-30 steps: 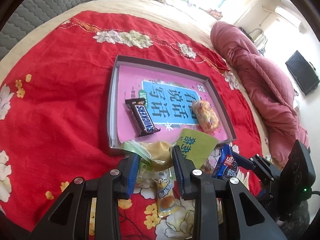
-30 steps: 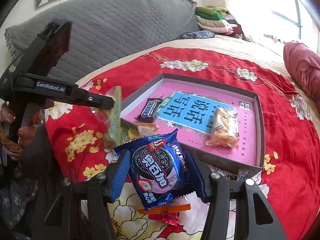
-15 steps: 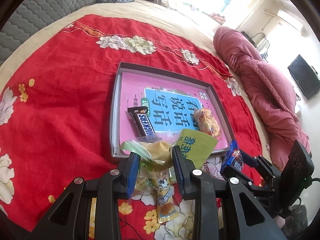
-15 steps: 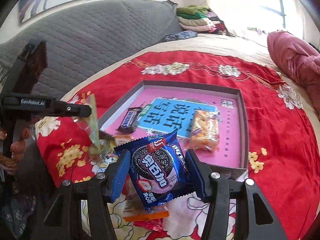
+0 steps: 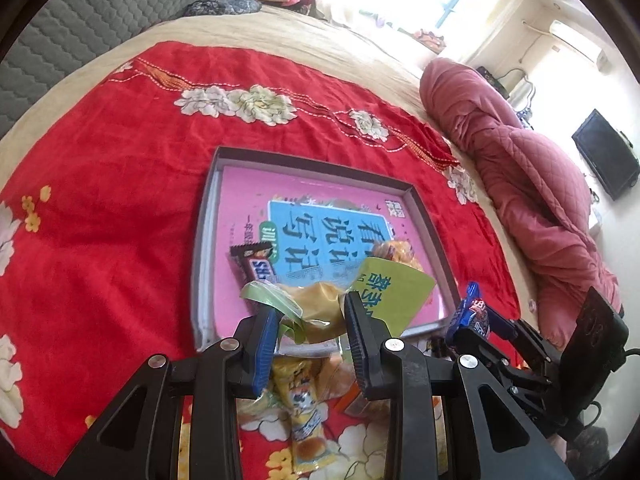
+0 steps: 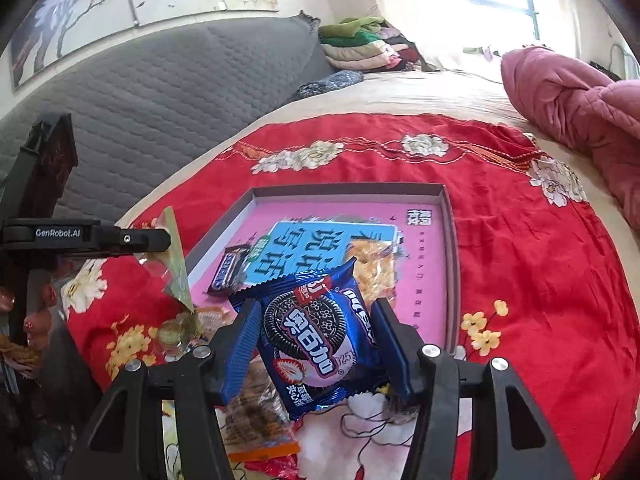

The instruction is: Organize snacks

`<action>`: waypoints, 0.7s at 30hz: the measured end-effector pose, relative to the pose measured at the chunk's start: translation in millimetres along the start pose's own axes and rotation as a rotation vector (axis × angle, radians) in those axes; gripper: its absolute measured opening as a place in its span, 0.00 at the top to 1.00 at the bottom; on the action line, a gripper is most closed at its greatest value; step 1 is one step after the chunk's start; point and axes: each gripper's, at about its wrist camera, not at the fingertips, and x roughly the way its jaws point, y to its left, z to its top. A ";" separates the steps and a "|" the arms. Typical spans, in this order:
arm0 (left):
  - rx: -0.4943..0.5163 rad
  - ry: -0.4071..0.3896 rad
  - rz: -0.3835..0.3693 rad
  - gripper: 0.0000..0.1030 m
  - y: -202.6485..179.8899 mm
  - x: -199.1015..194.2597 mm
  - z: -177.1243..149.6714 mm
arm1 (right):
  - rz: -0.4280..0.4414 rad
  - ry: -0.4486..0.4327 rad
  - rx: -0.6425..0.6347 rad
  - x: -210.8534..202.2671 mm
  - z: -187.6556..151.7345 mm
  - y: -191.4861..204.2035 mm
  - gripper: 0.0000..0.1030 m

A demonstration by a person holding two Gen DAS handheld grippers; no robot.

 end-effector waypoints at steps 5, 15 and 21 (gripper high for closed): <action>-0.012 -0.004 -0.009 0.67 -4.6 7.7 7.7 | 0.002 -0.018 0.024 1.1 8.2 -11.0 0.45; -0.008 -0.009 0.000 0.67 -12.2 17.6 19.4 | -0.014 -0.043 0.021 7.7 22.7 -20.0 0.45; 0.002 0.002 0.011 0.67 -15.4 24.5 23.5 | -0.017 -0.054 0.035 12.0 30.7 -28.9 0.45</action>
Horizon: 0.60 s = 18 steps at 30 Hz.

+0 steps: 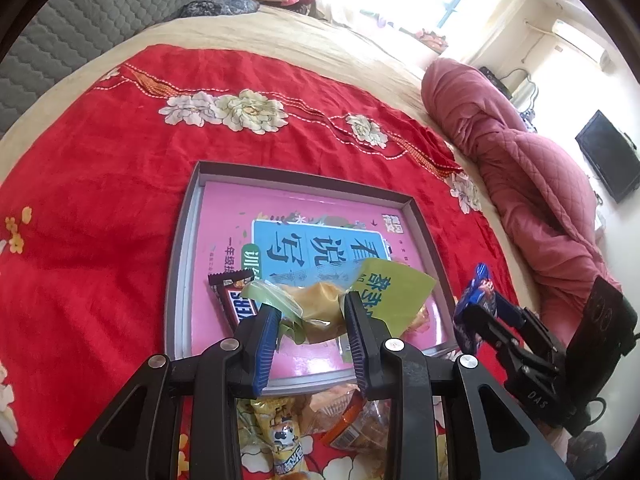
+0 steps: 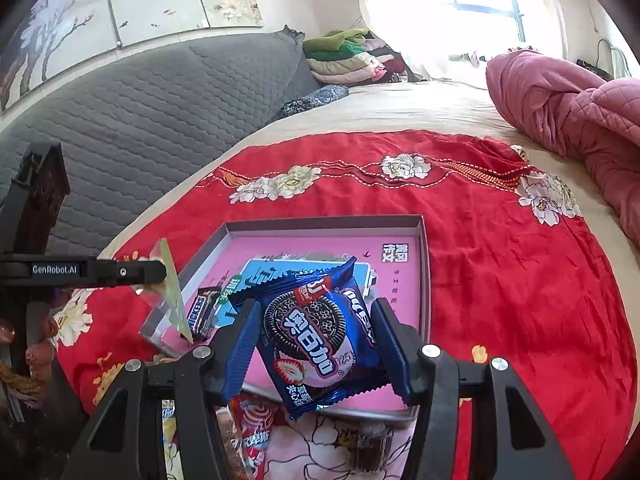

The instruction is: Organize snacks

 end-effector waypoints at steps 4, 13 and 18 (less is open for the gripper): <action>0.014 -0.002 0.008 0.67 -4.3 4.2 1.6 | -0.006 0.002 0.008 5.1 4.2 -5.2 0.45; 0.016 0.028 0.008 0.67 -8.3 24.3 3.6 | 0.011 -0.004 0.066 10.7 10.5 -19.4 0.45; 0.013 0.047 0.011 0.67 -9.9 35.9 5.5 | 0.010 0.006 0.120 16.6 11.3 -32.0 0.45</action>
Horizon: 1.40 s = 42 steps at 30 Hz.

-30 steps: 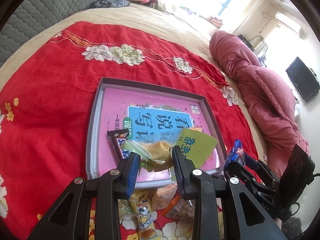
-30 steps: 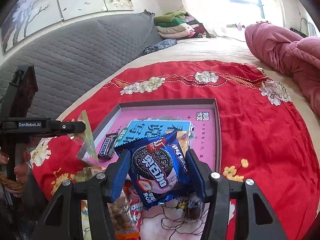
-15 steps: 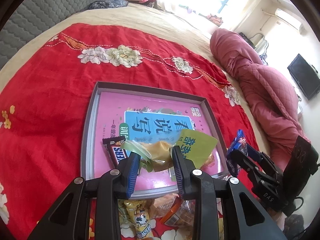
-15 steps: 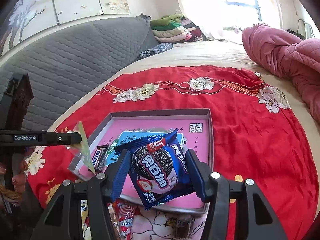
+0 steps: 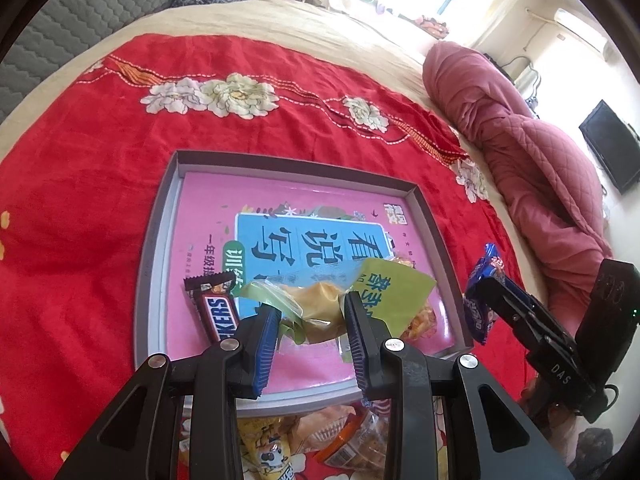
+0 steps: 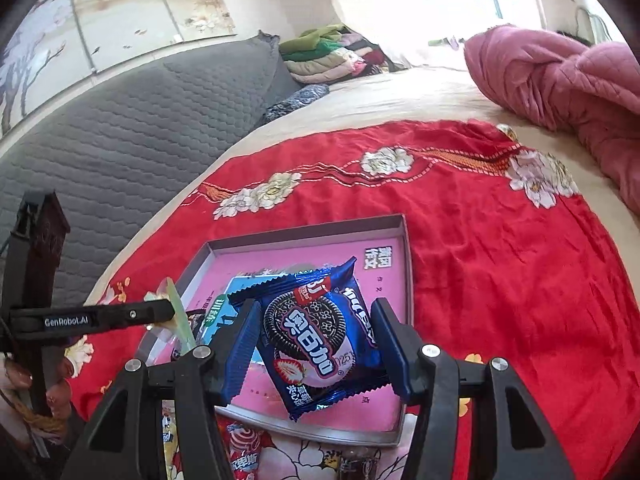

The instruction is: Organize snacks

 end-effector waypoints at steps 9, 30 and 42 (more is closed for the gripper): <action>0.003 0.034 0.029 0.67 1.4 19.2 -2.5 | -0.005 0.054 0.079 18.1 -6.8 -14.3 0.45; 0.006 0.074 0.048 0.67 6.9 32.9 -14.5 | 0.044 0.135 0.147 40.5 -24.6 -15.8 0.46; -0.004 0.078 0.048 0.66 9.6 32.0 -16.7 | 0.017 0.140 0.216 38.9 -24.5 -26.0 0.45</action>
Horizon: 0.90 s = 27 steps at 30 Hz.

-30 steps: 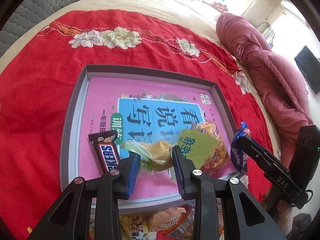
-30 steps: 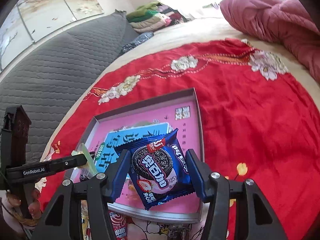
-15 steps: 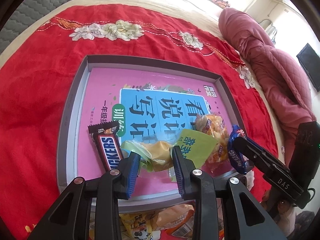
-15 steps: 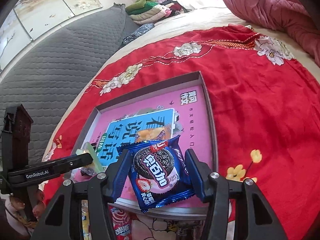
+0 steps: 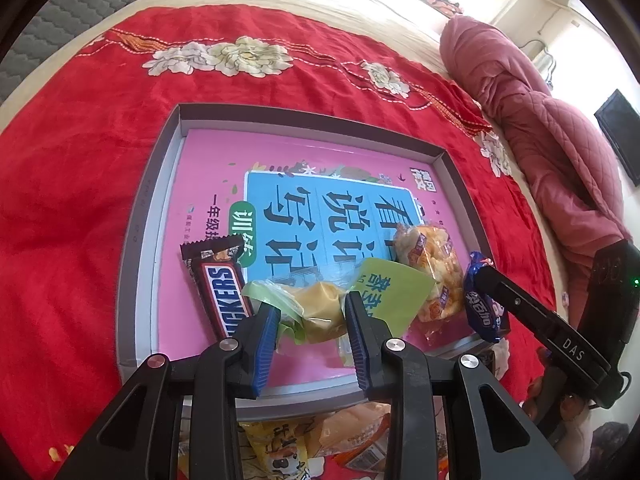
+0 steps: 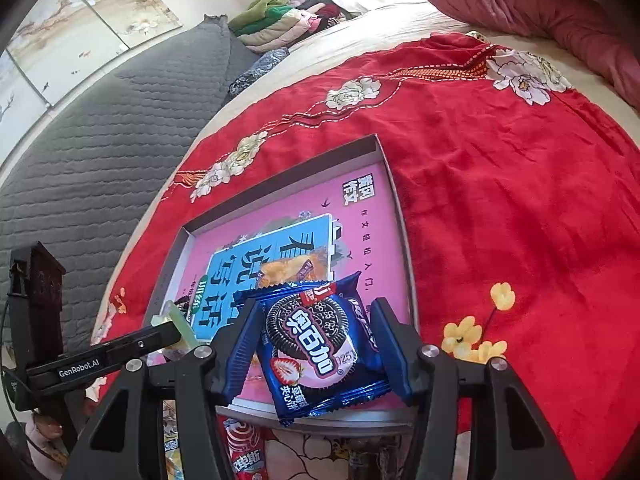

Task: Organize snacks
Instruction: 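Lower the green-labelled snack bag into the tray with the left tool while the right tool lowers the cookie pack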

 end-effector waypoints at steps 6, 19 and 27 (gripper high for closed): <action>-0.004 0.013 0.003 0.66 1.8 3.1 -1.2 | -0.035 0.009 -0.024 -1.4 -1.6 4.4 0.45; -0.003 0.027 0.009 0.66 1.8 4.9 -3.6 | -0.100 0.018 -0.105 -5.2 -5.1 14.8 0.43; -0.005 0.031 0.003 0.64 1.9 4.4 -4.0 | -0.133 0.019 -0.159 -7.5 -8.5 23.3 0.42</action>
